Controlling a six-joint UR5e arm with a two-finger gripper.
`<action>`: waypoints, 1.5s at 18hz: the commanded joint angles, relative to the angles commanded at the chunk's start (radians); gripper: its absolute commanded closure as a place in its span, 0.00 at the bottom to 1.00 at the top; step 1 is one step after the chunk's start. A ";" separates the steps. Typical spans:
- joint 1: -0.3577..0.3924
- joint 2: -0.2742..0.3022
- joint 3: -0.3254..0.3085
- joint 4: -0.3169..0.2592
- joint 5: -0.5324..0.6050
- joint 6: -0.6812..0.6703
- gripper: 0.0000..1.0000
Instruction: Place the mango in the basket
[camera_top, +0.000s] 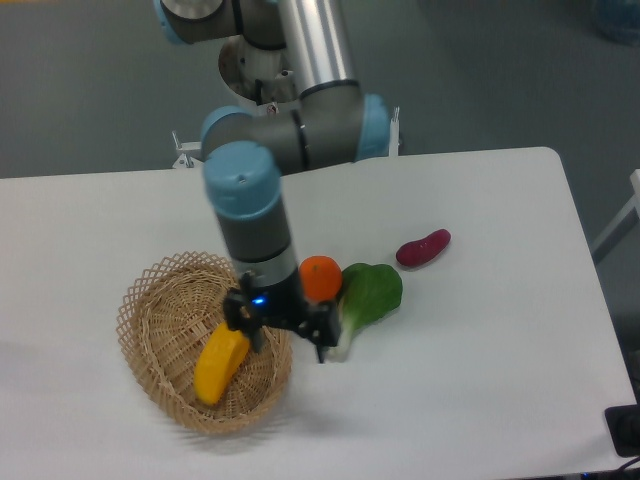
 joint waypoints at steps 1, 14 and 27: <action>0.023 0.005 0.002 -0.017 -0.002 0.032 0.00; 0.295 0.066 -0.018 -0.097 -0.126 0.319 0.00; 0.290 0.080 -0.018 -0.097 -0.115 0.319 0.00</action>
